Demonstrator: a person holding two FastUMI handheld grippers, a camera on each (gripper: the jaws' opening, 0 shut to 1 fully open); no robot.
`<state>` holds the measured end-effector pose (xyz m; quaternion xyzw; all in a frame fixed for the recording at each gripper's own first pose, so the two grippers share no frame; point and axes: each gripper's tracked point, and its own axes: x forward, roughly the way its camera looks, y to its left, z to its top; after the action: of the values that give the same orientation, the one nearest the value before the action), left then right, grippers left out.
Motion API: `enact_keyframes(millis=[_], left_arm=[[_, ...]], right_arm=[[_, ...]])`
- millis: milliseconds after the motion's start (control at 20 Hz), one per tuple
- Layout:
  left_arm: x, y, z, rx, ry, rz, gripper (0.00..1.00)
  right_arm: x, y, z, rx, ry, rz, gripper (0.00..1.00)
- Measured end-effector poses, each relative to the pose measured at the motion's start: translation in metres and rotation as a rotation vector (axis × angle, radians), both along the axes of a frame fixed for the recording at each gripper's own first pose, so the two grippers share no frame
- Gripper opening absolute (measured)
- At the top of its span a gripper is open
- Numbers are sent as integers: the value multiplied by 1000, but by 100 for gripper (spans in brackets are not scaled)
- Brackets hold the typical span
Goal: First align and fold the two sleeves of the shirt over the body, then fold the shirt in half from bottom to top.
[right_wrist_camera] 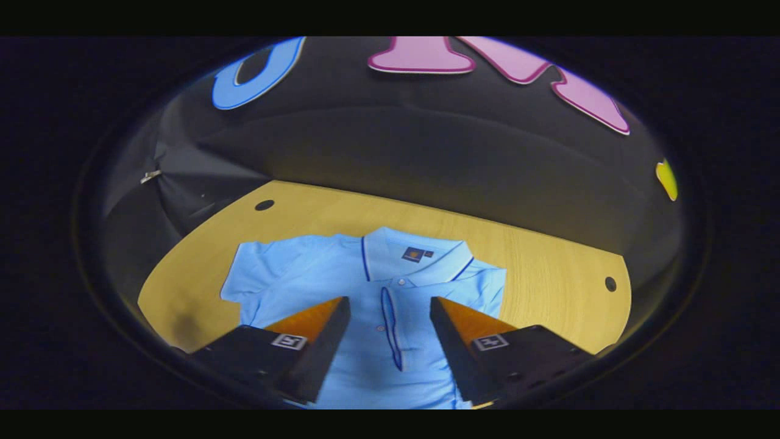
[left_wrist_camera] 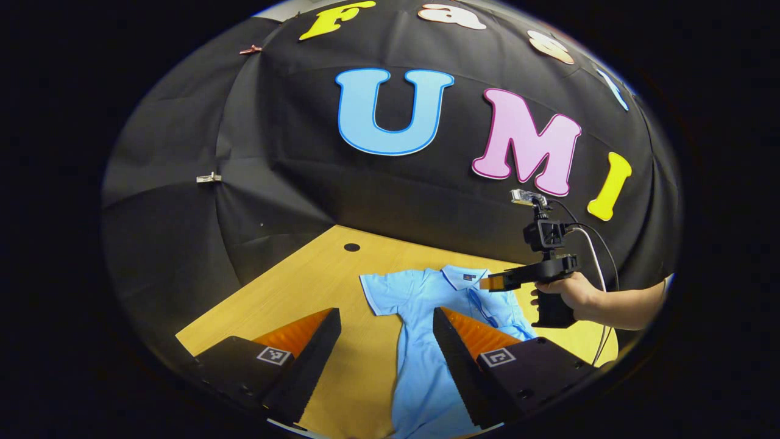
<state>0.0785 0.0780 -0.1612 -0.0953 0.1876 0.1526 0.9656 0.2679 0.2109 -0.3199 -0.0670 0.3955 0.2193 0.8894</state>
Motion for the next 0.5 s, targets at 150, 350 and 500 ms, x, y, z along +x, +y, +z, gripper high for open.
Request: enact_keyframes(millis=[150,350,500], left_arm=[[24,8,-5,-18,-14,-24,97],[79,26,-16,-13,-25,-64,96],[129,46,-35,-22,-13,-46,97]], right_arm=[[-20,-11,9,-17,-10,22,98],[-54,-45,19,-31,-27,8,98],[-89,-64,30,-4,-63,24,98]])
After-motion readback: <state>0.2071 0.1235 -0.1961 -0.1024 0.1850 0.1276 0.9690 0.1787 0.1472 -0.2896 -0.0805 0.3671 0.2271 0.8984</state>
